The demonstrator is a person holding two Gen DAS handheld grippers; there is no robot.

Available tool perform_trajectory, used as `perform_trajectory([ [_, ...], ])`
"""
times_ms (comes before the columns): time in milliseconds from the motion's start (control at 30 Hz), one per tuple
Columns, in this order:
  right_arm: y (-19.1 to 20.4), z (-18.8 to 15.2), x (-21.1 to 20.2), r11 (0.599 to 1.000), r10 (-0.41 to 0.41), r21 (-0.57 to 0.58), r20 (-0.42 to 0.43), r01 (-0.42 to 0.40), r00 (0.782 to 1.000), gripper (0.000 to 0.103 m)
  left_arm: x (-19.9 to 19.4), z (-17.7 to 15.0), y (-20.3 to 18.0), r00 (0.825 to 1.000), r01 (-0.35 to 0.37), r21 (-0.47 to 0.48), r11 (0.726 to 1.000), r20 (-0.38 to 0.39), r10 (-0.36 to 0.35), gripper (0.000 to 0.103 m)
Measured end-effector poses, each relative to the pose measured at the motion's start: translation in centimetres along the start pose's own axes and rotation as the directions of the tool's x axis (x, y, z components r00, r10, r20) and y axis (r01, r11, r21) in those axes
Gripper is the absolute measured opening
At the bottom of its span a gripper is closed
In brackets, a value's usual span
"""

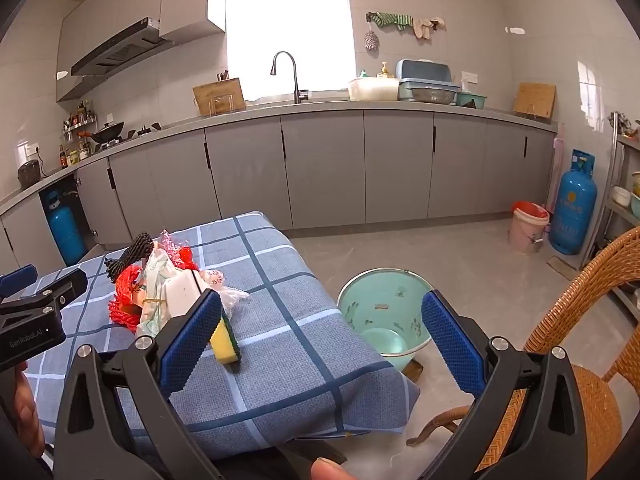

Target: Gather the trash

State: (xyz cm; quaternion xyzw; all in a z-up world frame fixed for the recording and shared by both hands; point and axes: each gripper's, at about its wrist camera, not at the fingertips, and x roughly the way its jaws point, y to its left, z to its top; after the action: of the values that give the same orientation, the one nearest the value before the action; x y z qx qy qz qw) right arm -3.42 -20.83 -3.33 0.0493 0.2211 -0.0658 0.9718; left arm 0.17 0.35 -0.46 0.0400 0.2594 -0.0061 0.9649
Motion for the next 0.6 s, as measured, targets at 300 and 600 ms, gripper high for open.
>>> perform_trajectory([
  [300,-0.04,-0.23,0.53,1.000,0.009,0.002,0.001,-0.009,1.000,0.098,-0.05,0.03,-0.39,1.000,-0.003,0.010,1.000,-0.002,0.003,0.099],
  [600,0.02,-0.29,0.68,1.000,0.015,0.002,0.002,-0.015,1.000,0.098,0.05,-0.03,-0.32,1.000,-0.003,0.011,1.000,-0.003,0.004,0.099],
])
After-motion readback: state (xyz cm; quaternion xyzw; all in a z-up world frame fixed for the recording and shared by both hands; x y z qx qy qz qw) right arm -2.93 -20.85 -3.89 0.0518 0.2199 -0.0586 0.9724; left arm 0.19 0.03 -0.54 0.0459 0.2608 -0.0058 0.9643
